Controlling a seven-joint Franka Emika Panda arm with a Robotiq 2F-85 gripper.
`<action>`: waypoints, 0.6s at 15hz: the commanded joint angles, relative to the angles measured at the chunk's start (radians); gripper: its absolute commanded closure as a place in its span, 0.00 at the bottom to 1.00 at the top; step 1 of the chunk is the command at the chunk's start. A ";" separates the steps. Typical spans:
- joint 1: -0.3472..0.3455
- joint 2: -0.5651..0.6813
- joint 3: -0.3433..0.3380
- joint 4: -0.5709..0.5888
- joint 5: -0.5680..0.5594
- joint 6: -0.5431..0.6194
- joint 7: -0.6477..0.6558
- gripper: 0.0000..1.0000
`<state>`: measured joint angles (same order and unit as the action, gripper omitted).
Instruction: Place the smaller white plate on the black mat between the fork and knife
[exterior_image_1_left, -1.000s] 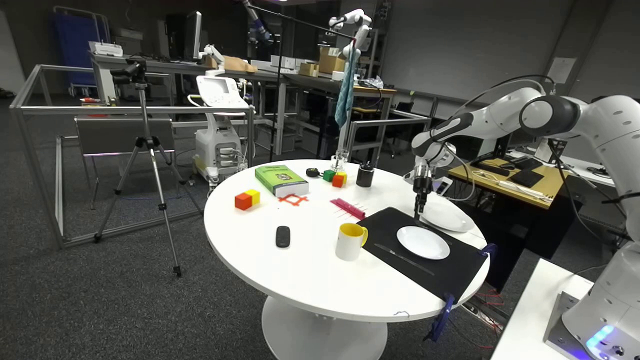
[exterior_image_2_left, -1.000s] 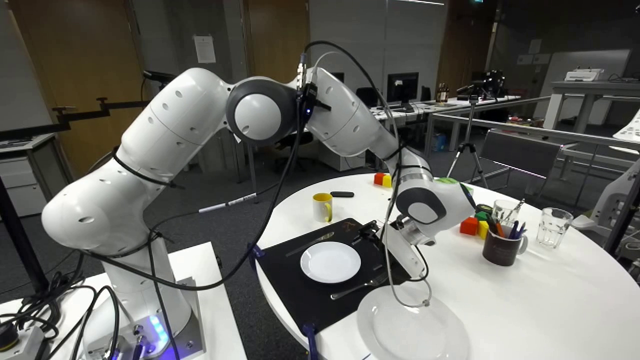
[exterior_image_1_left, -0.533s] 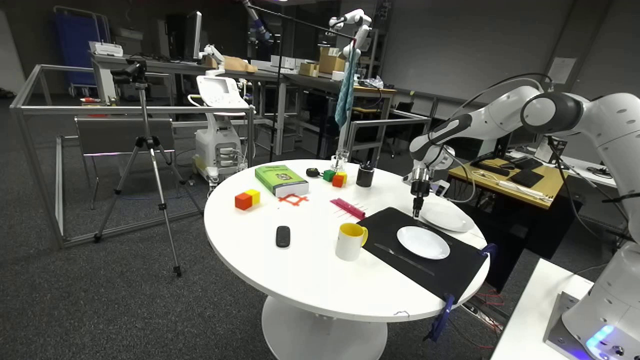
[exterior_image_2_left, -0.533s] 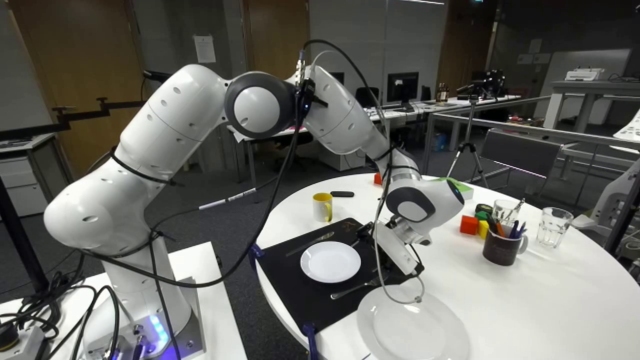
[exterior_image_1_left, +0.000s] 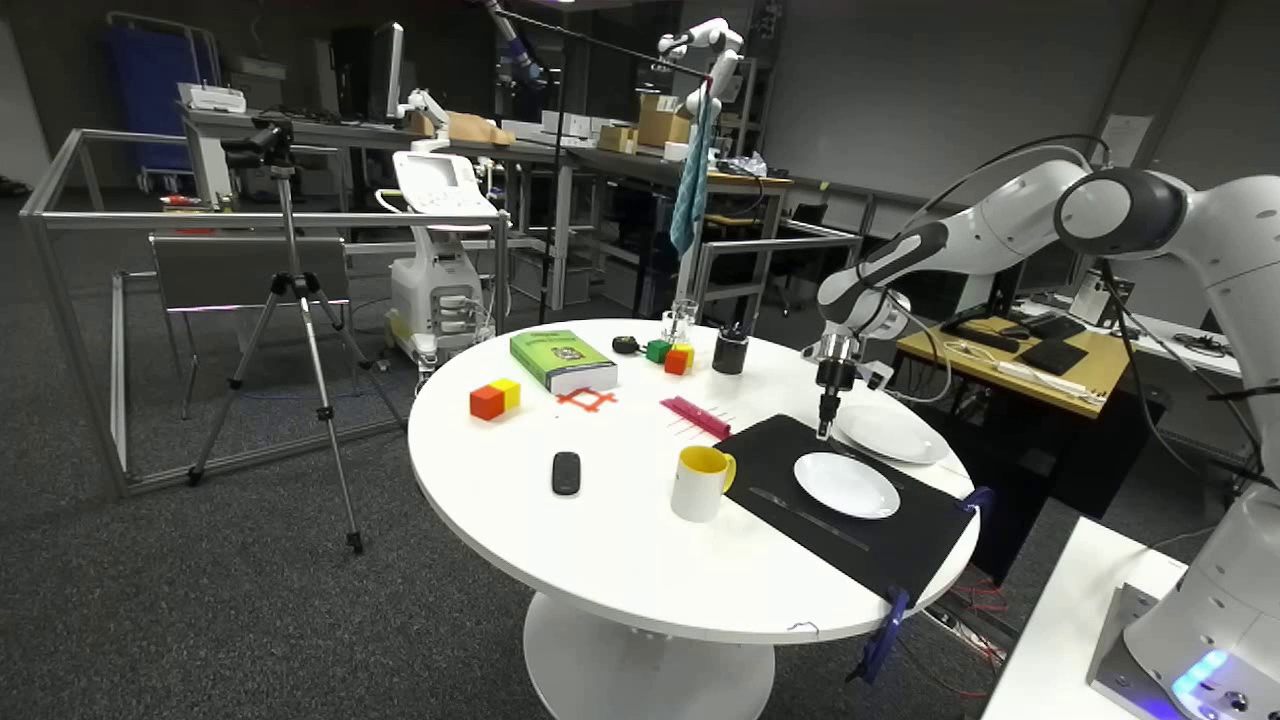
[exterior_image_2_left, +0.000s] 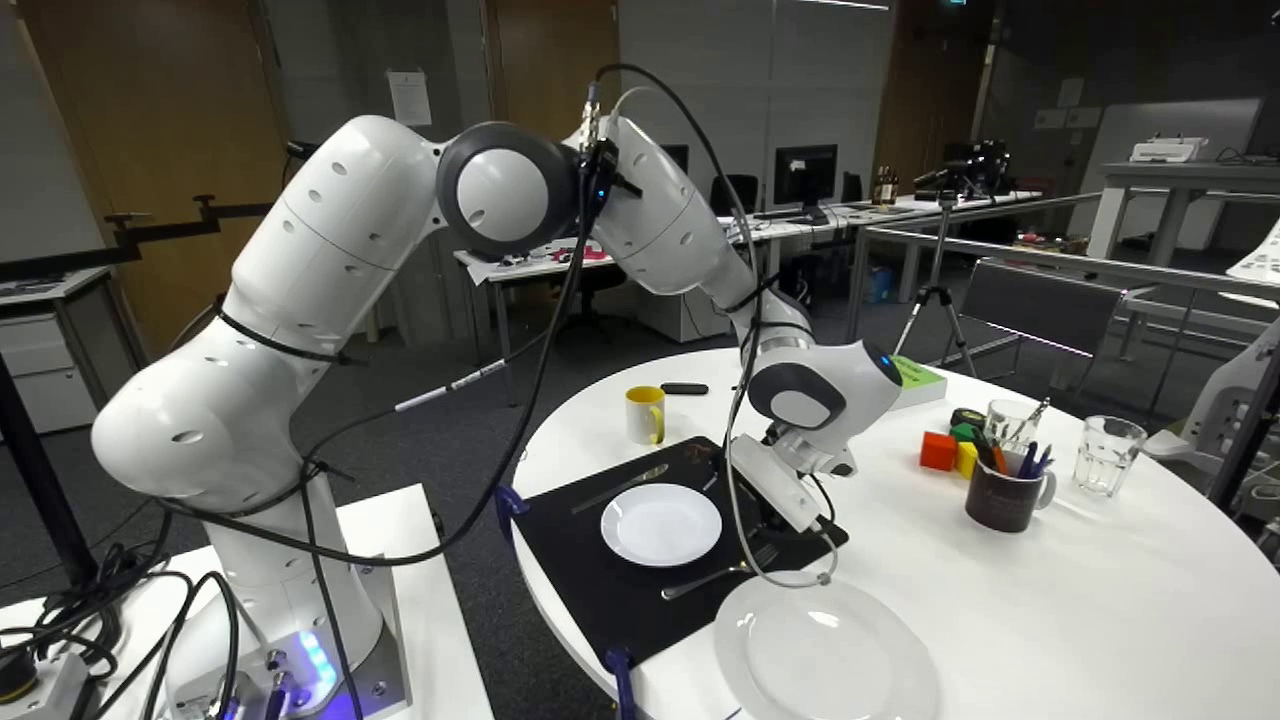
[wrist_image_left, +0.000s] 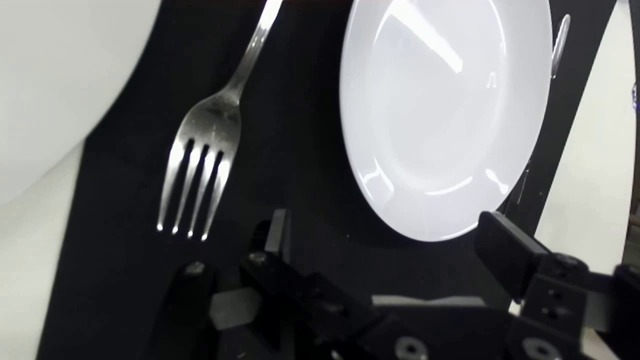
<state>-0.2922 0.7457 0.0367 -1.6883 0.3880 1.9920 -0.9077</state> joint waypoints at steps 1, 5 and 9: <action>0.016 -0.102 0.005 -0.107 -0.004 0.089 0.036 0.00; 0.027 -0.163 0.009 -0.169 0.004 0.212 0.058 0.00; 0.032 -0.220 0.005 -0.220 -0.004 0.286 0.114 0.00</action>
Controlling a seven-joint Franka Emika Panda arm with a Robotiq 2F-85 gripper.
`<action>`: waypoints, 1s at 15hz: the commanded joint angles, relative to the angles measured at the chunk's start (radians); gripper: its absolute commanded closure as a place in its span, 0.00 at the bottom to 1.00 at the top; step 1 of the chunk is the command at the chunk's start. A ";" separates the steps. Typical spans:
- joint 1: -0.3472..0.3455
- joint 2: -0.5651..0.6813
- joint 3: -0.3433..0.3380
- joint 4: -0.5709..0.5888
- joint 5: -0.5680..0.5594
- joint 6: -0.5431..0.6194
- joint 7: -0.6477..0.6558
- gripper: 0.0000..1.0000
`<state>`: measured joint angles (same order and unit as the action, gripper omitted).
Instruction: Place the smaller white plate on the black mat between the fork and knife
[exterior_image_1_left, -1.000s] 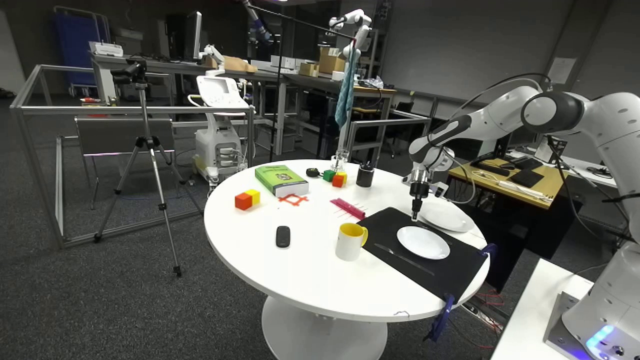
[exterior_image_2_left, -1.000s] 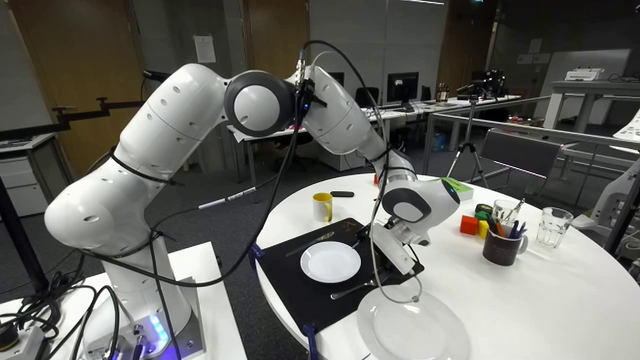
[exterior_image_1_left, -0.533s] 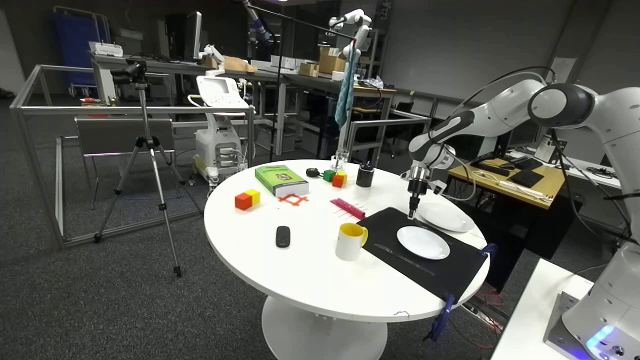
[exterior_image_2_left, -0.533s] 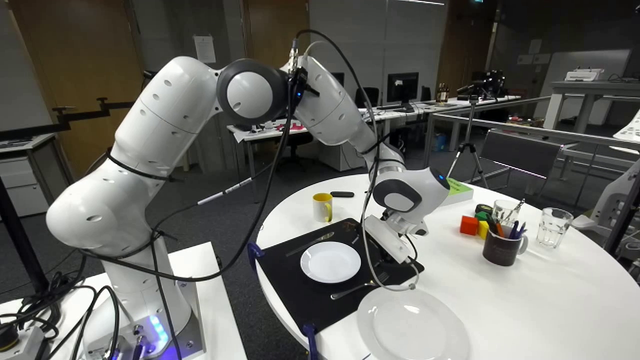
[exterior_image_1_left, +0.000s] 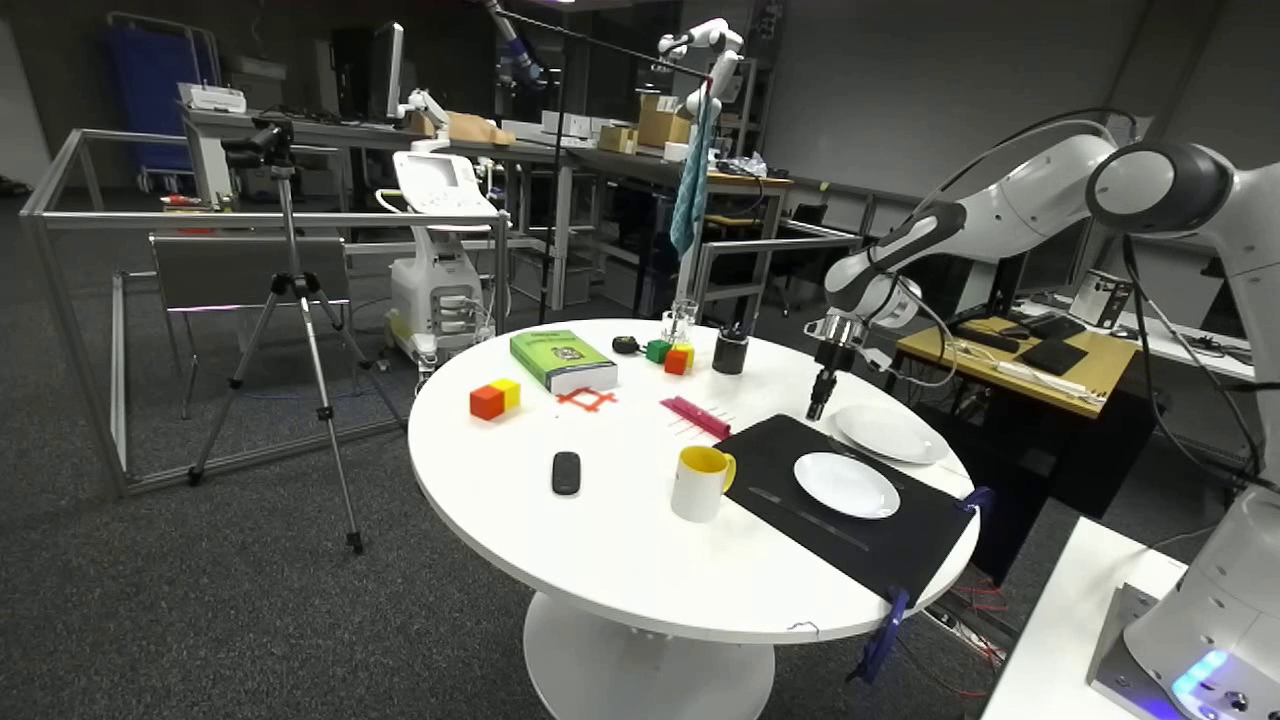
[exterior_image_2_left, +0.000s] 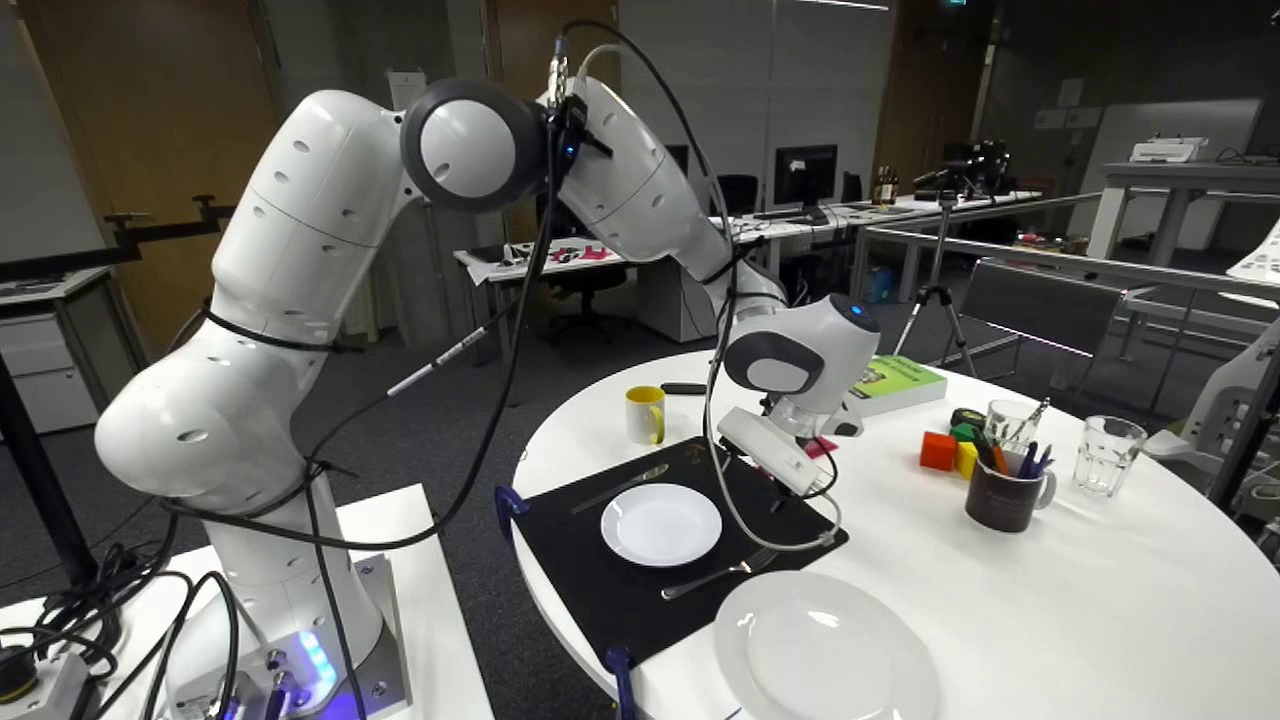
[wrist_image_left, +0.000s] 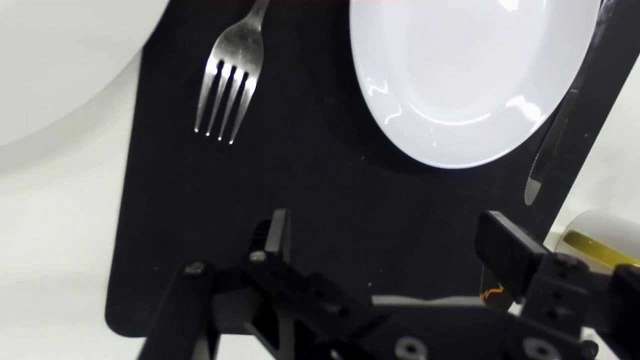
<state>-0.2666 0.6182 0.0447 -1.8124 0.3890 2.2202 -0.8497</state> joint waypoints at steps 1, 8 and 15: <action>0.009 -0.104 -0.005 -0.107 -0.009 0.067 0.076 0.00; 0.020 -0.212 -0.042 -0.160 -0.079 0.075 0.210 0.00; 0.024 -0.298 -0.091 -0.154 -0.226 0.002 0.353 0.00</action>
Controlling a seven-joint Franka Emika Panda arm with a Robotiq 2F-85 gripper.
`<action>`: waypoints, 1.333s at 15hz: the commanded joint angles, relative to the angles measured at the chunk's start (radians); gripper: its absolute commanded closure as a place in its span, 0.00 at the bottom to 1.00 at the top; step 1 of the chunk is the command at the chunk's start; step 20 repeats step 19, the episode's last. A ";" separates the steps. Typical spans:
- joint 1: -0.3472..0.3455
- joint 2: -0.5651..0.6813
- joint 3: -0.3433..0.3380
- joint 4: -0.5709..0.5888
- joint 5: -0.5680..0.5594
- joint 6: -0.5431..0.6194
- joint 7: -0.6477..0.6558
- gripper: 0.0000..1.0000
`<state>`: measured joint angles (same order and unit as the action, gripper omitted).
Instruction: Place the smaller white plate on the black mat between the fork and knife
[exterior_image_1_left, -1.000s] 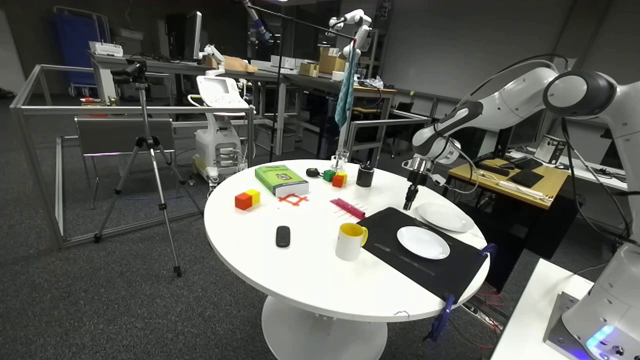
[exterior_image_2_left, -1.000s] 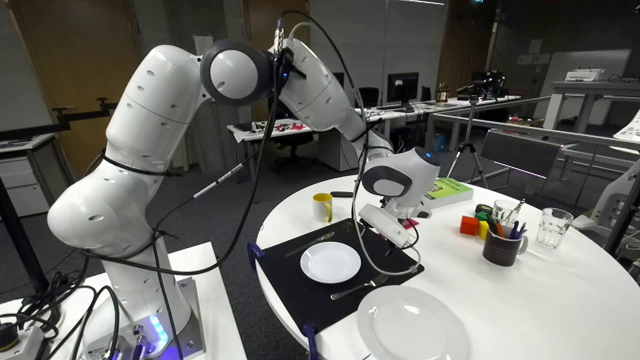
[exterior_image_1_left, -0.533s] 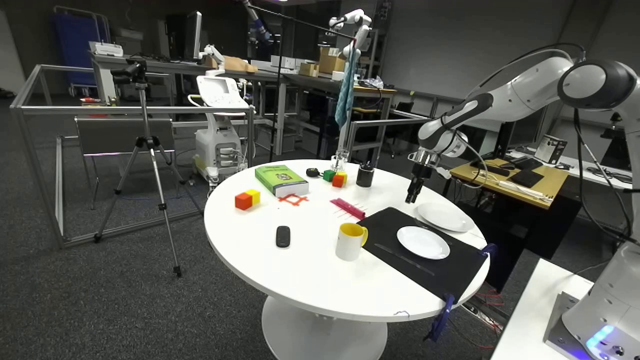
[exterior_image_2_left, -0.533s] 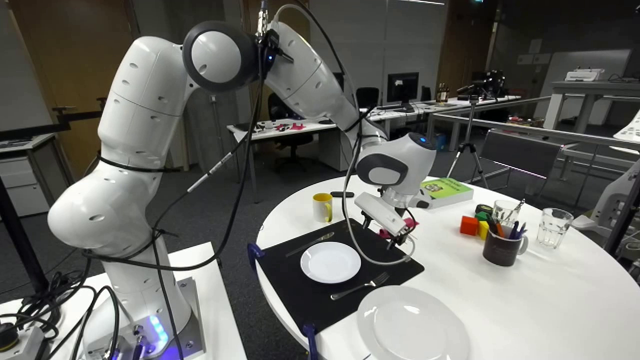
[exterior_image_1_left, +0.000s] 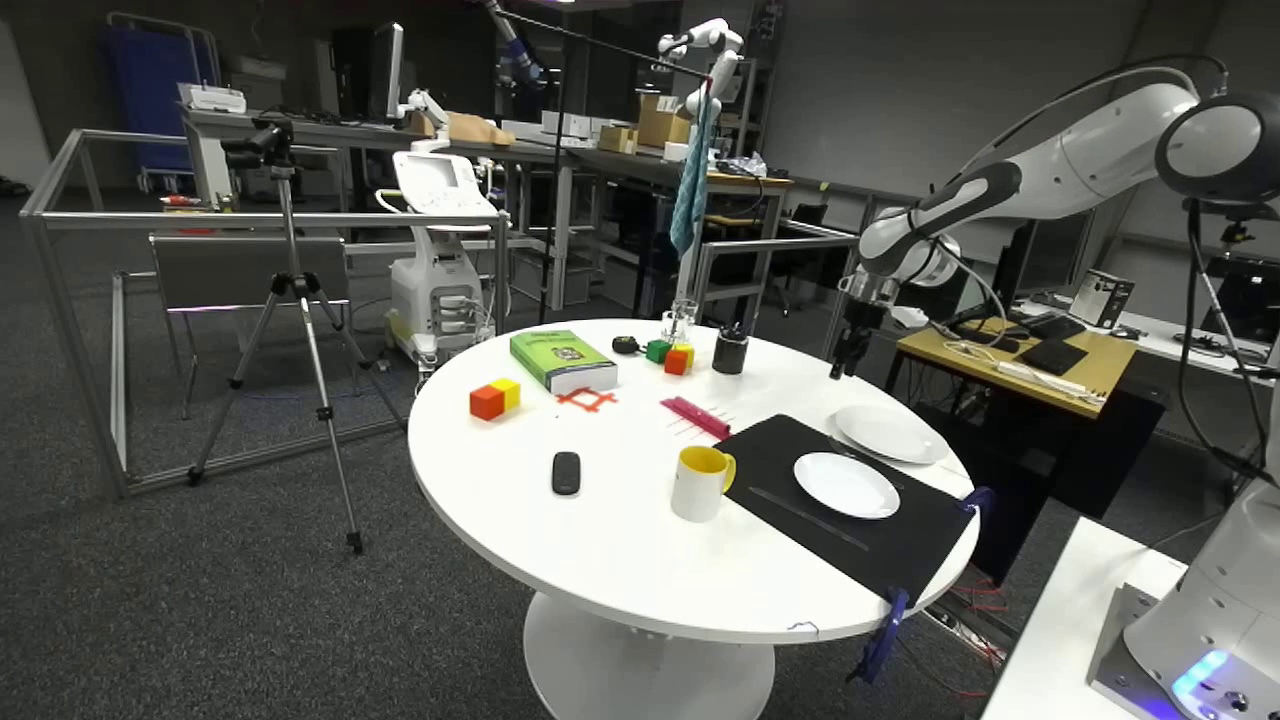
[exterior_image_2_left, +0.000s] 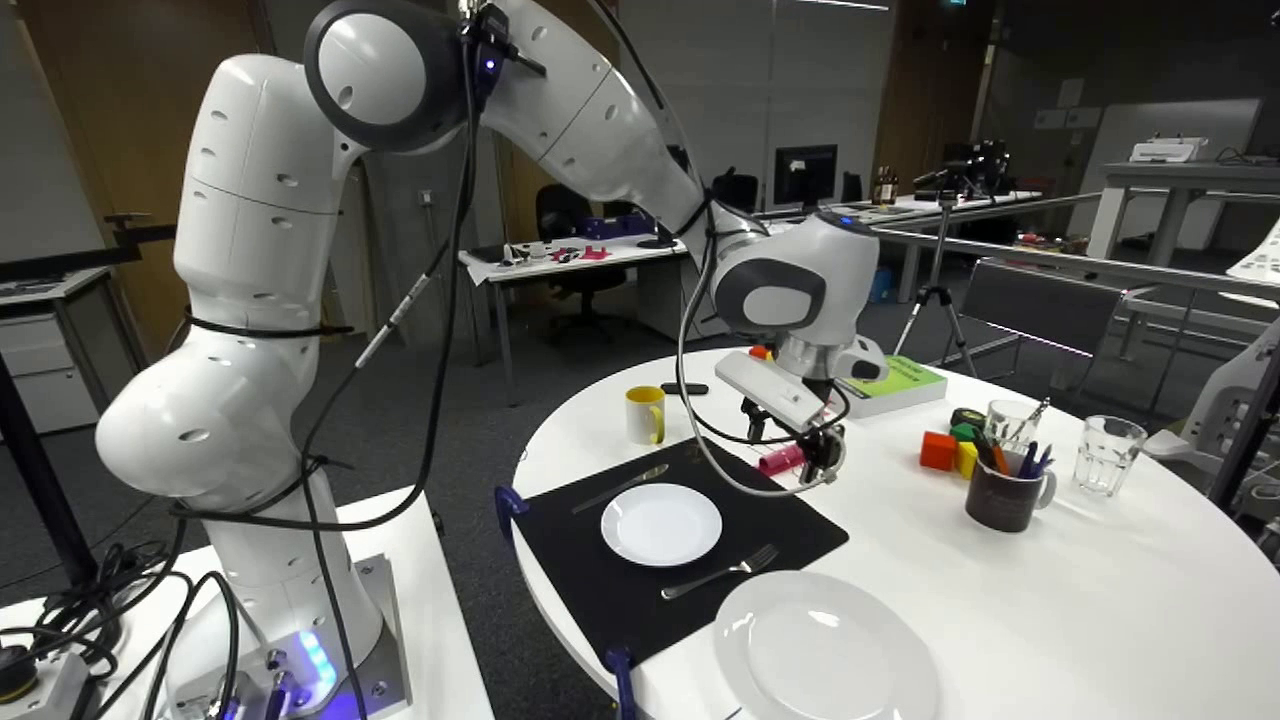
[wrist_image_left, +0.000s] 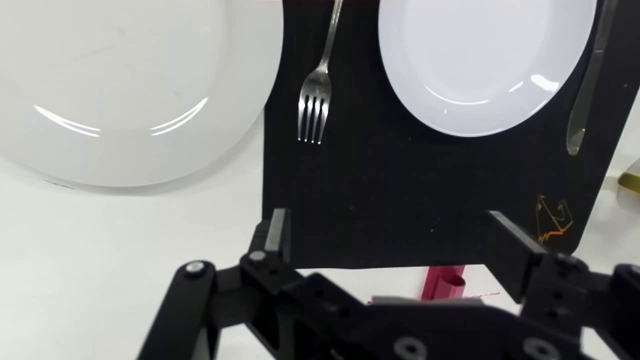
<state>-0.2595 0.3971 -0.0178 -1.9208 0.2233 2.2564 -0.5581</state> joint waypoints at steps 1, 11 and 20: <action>0.016 -0.087 -0.033 -0.038 -0.083 -0.069 0.071 0.00; 0.012 -0.137 -0.061 0.036 -0.129 -0.391 0.058 0.00; 0.009 -0.109 -0.059 0.037 -0.104 -0.371 0.041 0.00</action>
